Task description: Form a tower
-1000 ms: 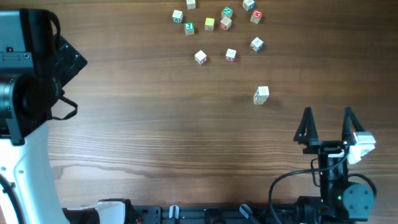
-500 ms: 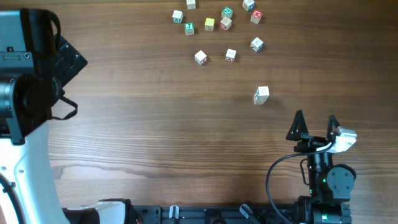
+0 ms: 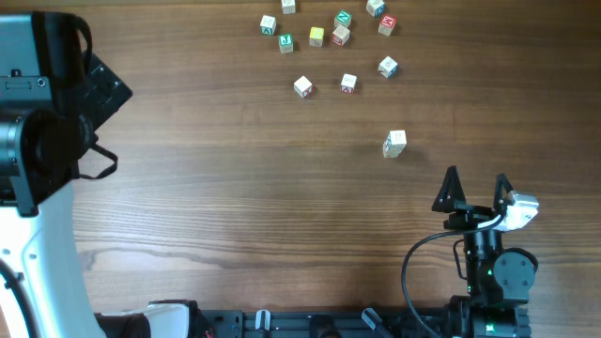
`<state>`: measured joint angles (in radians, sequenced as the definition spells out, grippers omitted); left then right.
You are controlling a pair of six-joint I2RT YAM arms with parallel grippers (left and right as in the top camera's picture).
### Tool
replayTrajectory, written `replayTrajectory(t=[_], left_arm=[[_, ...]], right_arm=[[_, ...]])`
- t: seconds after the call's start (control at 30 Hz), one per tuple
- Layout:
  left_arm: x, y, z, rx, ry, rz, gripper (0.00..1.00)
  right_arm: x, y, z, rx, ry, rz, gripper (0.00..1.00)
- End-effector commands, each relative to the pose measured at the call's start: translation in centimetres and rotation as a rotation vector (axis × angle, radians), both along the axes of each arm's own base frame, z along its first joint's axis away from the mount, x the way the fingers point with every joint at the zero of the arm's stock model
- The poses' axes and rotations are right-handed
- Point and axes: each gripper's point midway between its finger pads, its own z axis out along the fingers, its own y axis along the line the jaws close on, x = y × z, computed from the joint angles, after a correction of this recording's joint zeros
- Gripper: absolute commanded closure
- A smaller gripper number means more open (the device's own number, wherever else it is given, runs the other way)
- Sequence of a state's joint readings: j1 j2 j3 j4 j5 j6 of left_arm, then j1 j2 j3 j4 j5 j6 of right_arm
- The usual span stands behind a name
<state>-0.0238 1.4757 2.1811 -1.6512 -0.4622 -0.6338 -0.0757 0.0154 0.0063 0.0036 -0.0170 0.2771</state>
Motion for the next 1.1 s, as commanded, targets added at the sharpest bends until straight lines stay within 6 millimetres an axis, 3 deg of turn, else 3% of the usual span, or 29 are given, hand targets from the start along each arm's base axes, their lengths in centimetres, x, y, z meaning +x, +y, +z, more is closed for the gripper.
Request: replayTrajectory(t=[0.0, 0.07, 0.13, 0.23, 0.33, 0.4, 0.5, 0.7, 0.83, 0.97, 1.07], left_arm=[[0.8, -0.7, 2.8, -0.007, -0.158, -0.023, 0.0], [0.1, -1.8, 7.2, -0.023, -0.371, -0.063, 0.0], [-1.8, -1.8, 9.6, -0.031, -0.476, -0.071, 0.0], [-4.5, -1.1, 10.5, -0.028, -0.552, -0.051, 0.0], [-5.3, -1.2, 10.0, -0.035, -0.667, -0.058, 0.0], [-5.5, -1.7, 7.5, -0.055, -0.718, -0.086, 0.0], [-5.6, -2.2, 0.9, -0.074, -0.733, -0.114, 0.0], [-5.9, -2.5, -9.0, -0.084, -0.743, -0.128, 0.0], [-5.3, -2.6, -14.4, -0.086, -0.786, -0.132, 0.0], [-4.3, -2.6, -19.0, -0.086, -0.846, -0.134, 0.0], [-4.0, -4.1, -19.2, 0.053, -0.882, -0.302, 0.0]], right_arm=[[0.0, -0.3, 0.0, 0.014, -0.002, -0.017, 0.0], [0.0, -0.3, 0.0, 0.014, -0.002, -0.017, 0.0], [0.0, -0.3, 0.0, 0.014, -0.002, -0.017, 0.0], [0.0, -0.3, 0.0, 0.014, -0.002, -0.017, 0.0], [0.0, -0.3, 0.0, 0.013, -0.002, -0.017, 0.0], [0.0, -0.3, 0.0, 0.014, -0.002, -0.017, 0.0], [0.0, -0.3, 0.0, 0.014, -0.002, -0.017, 0.0], [0.0, -0.3, 0.0, 0.014, -0.002, -0.017, 0.0], [0.0, -0.3, 0.0, 0.014, -0.002, -0.017, 0.0], [0.0, -0.3, 0.0, 0.014, -0.002, -0.017, 0.0], [0.0, -0.3, 0.0, 0.014, -0.002, -0.017, 0.0]])
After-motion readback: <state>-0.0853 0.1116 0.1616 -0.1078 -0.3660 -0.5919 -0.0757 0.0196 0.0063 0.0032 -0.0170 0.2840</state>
